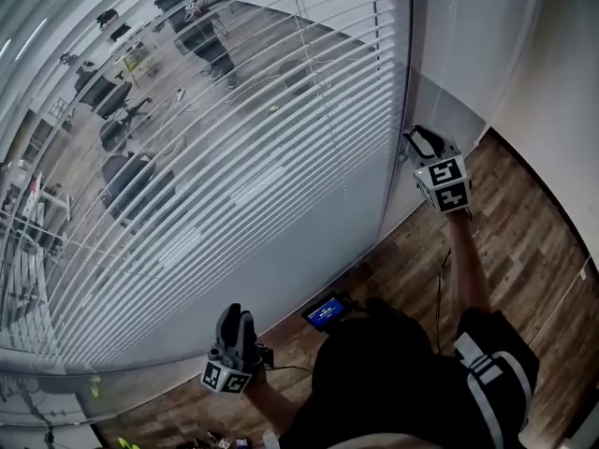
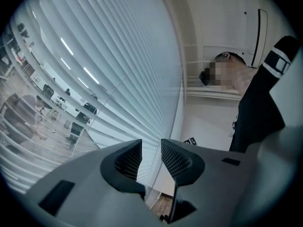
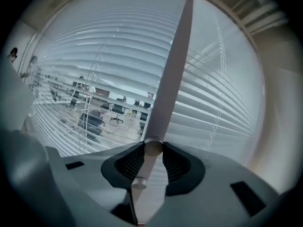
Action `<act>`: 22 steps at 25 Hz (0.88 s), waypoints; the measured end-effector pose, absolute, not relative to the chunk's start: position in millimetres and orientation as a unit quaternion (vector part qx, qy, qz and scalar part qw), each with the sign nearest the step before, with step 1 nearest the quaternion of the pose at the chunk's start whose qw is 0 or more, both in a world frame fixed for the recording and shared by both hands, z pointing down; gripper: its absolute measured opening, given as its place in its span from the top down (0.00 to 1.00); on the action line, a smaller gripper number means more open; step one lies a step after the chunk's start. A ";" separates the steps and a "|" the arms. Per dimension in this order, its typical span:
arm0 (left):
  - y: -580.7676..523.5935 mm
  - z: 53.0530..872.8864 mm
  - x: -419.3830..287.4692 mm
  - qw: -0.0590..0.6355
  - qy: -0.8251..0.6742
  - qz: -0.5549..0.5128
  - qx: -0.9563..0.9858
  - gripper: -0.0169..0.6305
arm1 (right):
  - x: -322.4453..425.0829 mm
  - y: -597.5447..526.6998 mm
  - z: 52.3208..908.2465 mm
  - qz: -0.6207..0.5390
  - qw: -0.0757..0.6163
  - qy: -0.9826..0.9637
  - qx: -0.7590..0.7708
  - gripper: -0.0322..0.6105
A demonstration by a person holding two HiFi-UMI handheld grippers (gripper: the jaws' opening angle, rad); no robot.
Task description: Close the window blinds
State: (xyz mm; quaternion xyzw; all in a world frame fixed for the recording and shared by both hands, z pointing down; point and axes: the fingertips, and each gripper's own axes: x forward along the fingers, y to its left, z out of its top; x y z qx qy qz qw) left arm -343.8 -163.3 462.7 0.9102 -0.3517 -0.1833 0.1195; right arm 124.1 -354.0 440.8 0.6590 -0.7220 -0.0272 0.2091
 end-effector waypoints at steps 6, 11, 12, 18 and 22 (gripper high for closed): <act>-164.7 462.2 -338.8 0.121 -0.348 -0.181 0.912 0.77 | 125.7 -356.1 440.1 -0.015 0.194 -0.733 0.652 0.75; -164.4 461.4 -337.0 0.122 -0.347 -0.181 0.912 0.77 | 119.8 -352.2 439.1 -0.126 0.280 -0.695 0.650 0.72; -164.7 463.1 -336.6 0.122 -0.347 -0.180 0.912 0.77 | 120.0 -352.6 439.7 -0.139 0.288 -0.689 0.651 0.71; -163.8 465.3 -336.9 0.123 -0.350 -0.179 0.911 0.77 | 120.6 -355.0 437.9 -0.159 0.302 -0.680 0.649 0.74; -164.9 466.5 -338.9 0.123 -0.353 -0.180 0.910 0.77 | 121.8 -355.9 440.2 -0.121 0.283 -0.693 0.652 0.75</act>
